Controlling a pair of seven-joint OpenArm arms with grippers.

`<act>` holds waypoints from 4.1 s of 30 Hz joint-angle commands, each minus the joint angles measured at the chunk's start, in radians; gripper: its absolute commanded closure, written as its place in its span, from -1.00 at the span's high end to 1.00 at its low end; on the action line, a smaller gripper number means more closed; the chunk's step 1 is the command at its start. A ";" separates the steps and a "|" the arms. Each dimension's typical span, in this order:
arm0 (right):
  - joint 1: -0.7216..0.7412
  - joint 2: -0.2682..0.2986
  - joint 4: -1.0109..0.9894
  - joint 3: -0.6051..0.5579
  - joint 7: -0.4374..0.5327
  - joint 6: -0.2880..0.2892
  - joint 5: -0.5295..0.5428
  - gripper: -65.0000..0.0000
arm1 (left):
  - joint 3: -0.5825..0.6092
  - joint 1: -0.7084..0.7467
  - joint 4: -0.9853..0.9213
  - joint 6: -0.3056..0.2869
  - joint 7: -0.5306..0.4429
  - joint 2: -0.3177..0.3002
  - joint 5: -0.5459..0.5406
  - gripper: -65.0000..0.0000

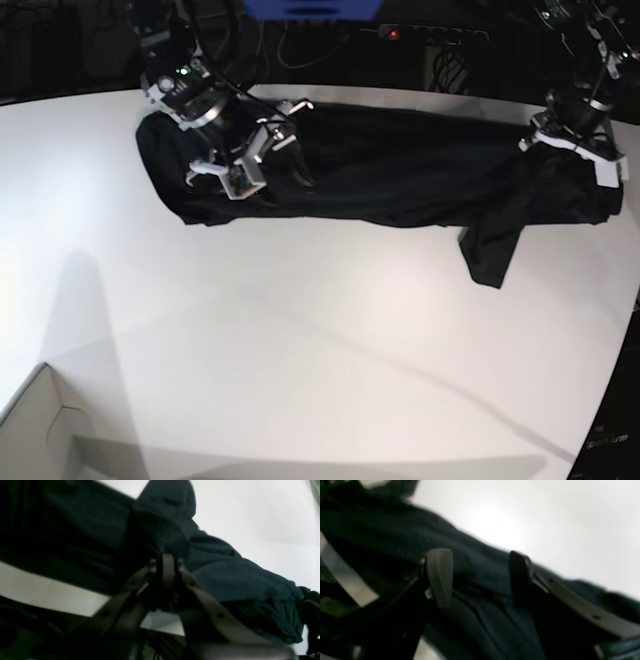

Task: Layout the t-shirt on the table in an organized manner, then fold the t-shirt properly

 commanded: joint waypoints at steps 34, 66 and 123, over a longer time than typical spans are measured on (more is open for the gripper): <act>0.030 0.004 -0.039 0.006 0.028 0.000 0.013 0.11 | -0.046 -0.376 -0.174 0.009 -0.024 -0.056 0.156 0.07; 0.035 0.004 -0.041 0.079 0.024 -0.001 0.013 0.11 | 0.255 -0.645 -0.863 0.009 -0.386 -0.111 0.613 -1.00; -0.051 0.003 0.043 0.078 0.028 0.002 0.016 0.11 | -0.299 -0.350 -0.421 -0.003 -0.094 -0.210 0.351 0.58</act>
